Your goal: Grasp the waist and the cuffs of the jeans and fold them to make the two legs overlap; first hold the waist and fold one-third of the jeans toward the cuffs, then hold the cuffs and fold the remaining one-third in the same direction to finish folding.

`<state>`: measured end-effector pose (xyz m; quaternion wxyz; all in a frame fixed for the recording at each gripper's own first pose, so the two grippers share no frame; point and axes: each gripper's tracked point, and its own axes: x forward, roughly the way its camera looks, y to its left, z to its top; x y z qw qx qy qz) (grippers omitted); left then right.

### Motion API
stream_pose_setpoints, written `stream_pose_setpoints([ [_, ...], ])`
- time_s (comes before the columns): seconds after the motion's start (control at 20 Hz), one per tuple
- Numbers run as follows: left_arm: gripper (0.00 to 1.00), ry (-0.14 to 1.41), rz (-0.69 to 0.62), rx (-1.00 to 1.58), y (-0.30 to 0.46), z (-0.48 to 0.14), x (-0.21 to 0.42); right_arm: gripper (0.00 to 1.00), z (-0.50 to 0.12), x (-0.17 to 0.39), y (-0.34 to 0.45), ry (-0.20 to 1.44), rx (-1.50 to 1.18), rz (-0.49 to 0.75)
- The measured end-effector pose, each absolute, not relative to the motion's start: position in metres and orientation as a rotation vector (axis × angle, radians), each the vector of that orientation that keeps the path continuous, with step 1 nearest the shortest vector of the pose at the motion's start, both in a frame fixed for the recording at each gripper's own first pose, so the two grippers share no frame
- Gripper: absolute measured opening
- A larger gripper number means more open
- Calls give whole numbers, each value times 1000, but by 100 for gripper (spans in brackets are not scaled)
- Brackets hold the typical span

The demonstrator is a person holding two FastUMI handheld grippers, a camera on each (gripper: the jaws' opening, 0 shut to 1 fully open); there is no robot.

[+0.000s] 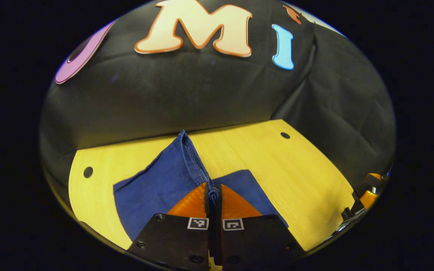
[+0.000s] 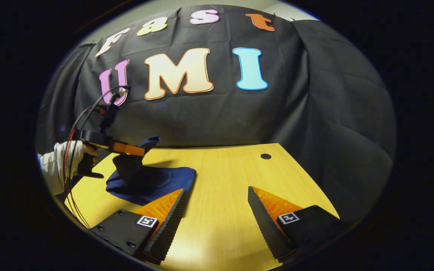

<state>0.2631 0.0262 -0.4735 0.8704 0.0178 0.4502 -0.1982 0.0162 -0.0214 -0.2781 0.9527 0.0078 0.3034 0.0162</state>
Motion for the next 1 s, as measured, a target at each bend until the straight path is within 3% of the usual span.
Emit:
stream_pose_setpoints([
  [0.15,4,932,-433,-24,-2,-485,249,99,-277,21,-23,610,3,84],
  [0.3,100,802,-405,-69,-16,-443,245,98,-269,31,-10,580,3,166],
  [0.4,95,665,-365,-57,-9,-395,243,100,-248,45,8,509,-7,215],
  [0.55,96,471,-313,-12,16,-315,226,98,-201,65,52,364,10,273],
  [0.6,95,436,-296,16,32,-291,216,95,-183,69,71,313,34,296],
  [1.0,95,224,-180,83,128,-183,136,98,-83,52,184,72,190,353],
])
